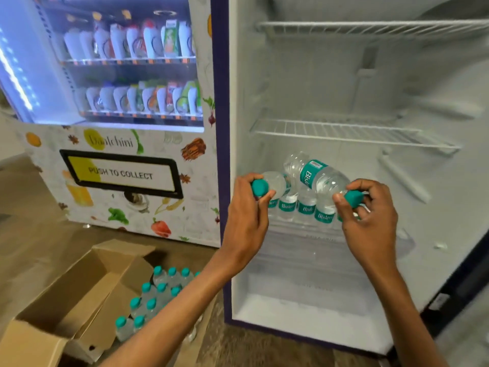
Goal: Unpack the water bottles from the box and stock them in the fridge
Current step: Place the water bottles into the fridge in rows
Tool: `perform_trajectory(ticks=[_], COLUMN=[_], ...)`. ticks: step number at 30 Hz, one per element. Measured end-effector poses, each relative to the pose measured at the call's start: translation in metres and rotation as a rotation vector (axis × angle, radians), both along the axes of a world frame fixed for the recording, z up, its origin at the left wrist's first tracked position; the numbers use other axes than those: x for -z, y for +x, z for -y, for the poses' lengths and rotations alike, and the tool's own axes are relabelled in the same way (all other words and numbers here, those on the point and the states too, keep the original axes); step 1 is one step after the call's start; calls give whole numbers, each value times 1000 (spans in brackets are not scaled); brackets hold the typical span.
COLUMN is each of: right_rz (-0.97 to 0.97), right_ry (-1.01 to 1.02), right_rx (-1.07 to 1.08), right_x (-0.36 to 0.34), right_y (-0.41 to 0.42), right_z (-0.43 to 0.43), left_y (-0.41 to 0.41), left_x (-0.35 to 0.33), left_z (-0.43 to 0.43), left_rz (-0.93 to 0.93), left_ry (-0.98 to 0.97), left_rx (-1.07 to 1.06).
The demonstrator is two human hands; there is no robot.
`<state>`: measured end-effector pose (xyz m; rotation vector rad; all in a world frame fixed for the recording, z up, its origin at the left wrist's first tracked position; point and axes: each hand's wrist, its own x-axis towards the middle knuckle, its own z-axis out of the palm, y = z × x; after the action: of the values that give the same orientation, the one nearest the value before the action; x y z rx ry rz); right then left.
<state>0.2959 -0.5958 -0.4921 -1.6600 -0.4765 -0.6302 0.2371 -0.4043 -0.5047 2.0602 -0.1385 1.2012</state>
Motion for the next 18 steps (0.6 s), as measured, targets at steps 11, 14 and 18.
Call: perform_trajectory(ticks=[11, 14, 18], right_rz=[-143, -239, -342], right_ry=[-48, -150, -400], right_rx=[147, 158, 98], right_x=[-9, -10, -11], right_y=[126, 176, 231], right_z=[-20, -29, -51], left_y=[154, 191, 236], left_x=[-19, -22, -23], left_z=[-16, -20, -25], left_rz=[-82, -268, -482], left_ry=[43, -10, 25], left_rx=[-84, -103, -132])
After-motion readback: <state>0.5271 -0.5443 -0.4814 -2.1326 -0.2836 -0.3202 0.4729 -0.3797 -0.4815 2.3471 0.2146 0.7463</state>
